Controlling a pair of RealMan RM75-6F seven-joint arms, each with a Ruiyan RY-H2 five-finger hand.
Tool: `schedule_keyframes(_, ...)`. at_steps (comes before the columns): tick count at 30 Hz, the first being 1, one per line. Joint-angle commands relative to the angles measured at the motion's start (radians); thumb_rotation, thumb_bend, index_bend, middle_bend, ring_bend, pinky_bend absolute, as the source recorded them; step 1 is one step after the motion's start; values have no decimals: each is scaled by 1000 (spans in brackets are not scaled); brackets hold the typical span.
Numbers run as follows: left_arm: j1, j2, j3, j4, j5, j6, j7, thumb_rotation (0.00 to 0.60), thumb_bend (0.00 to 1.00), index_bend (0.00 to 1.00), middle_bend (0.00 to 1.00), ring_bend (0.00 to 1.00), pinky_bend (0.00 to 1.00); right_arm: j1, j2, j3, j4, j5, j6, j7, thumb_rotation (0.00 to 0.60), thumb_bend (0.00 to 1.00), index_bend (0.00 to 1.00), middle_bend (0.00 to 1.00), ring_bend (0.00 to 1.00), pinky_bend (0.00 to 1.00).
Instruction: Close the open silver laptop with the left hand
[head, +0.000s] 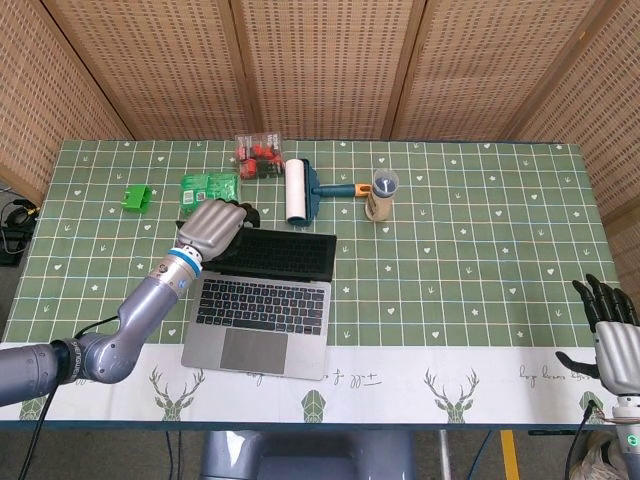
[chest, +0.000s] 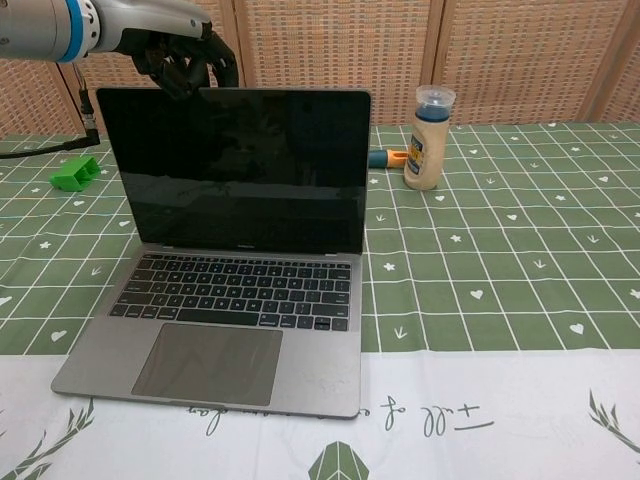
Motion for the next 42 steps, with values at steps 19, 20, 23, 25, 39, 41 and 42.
schedule_keyframes(19, 67, 109, 123, -255, 181, 31, -56, 600, 1000, 409, 313, 319, 337, -1, 3, -11, -10, -21, 5, -5, 600, 23, 11, 0, 0, 0)
schedule_keyframes(20, 80, 110, 133, -264, 201, 33, -66, 600, 1000, 409, 313, 319, 337, 0, 3, -12, -11, -22, 5, -6, 600, 22, 11, 0, 0, 0)
schedule_keyframes(23, 106, 113, 149, -276, 245, 35, -92, 600, 1000, 409, 313, 320, 337, 0, 3, -13, -11, -20, 1, -8, 600, 23, 11, 0, 0, 0)
schedule_keyframes(25, 122, 114, 159, -284, 274, 34, -112, 600, 1000, 409, 313, 319, 337, 1, 3, -12, -11, -15, -2, -9, 600, 23, 11, 0, 0, 0)
schedule_keyframes(39, 231, 74, 249, -264, 459, -2, -239, 600, 1000, 411, 313, 320, 337, -5, 14, -10, -20, -13, 8, 1, 600, 23, 12, 0, 0, 0)
schedule_keyframes(41, 240, 55, 264, -250, 465, -10, -242, 600, 1000, 412, 313, 319, 337, -6, 16, -11, -23, -17, 12, 0, 600, 24, 14, 0, 0, 0)
schedule_keyframes(42, 245, 43, 273, -240, 466, -12, -239, 600, 1000, 412, 313, 319, 337, -7, 16, -11, -24, -20, 14, -1, 600, 23, 15, 0, 0, 0)
